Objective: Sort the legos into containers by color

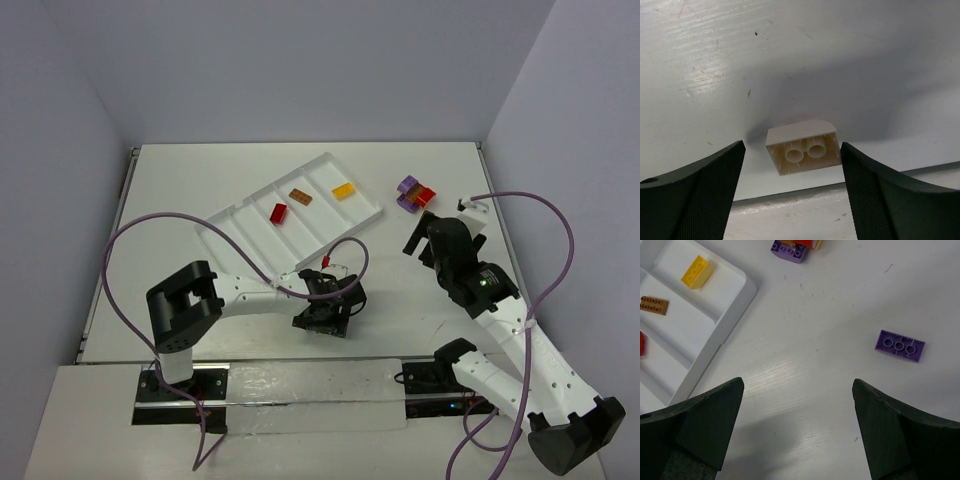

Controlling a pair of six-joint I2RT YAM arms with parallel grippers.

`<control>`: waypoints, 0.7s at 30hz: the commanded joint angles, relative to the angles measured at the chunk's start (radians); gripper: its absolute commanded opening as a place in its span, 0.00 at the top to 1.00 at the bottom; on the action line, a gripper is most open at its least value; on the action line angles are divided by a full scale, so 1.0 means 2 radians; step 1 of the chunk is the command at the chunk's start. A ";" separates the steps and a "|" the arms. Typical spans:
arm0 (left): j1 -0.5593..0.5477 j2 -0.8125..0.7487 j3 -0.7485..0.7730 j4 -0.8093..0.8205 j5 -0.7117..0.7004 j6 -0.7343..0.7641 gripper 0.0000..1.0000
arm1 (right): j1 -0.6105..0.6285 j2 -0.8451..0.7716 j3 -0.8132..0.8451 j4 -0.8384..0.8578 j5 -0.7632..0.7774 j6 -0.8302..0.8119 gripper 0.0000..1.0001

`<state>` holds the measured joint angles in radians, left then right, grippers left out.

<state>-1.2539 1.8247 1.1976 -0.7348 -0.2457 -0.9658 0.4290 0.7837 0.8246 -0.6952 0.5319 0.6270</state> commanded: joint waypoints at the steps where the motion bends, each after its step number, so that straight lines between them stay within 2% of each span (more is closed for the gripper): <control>1: -0.004 0.008 0.024 -0.006 -0.002 -0.014 0.19 | -0.002 -0.009 0.014 0.004 0.004 -0.004 0.03; 9: -0.004 0.018 0.045 -0.021 -0.010 -0.007 0.38 | -0.002 -0.002 0.005 0.011 -0.007 0.001 0.03; 11: -0.004 0.015 0.046 -0.023 -0.014 -0.006 0.49 | -0.002 -0.002 0.005 0.013 -0.012 0.003 0.03; 14: -0.004 0.003 0.048 -0.029 -0.024 -0.005 0.58 | -0.002 -0.003 0.006 0.015 -0.013 0.002 0.03; 16: -0.002 -0.005 0.054 -0.037 -0.027 -0.001 0.69 | -0.002 -0.007 0.006 0.015 -0.013 0.001 0.03; 19: 0.004 -0.009 0.071 -0.044 -0.023 0.003 0.76 | -0.002 -0.007 0.004 0.016 -0.012 0.002 0.03; 21: 0.008 -0.017 0.093 -0.051 -0.029 0.008 0.77 | -0.002 -0.006 0.004 0.016 -0.014 0.005 0.03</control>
<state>-1.2518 1.8509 1.2899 -0.8049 -0.2744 -0.9733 0.4290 0.7818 0.8246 -0.6931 0.4959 0.6289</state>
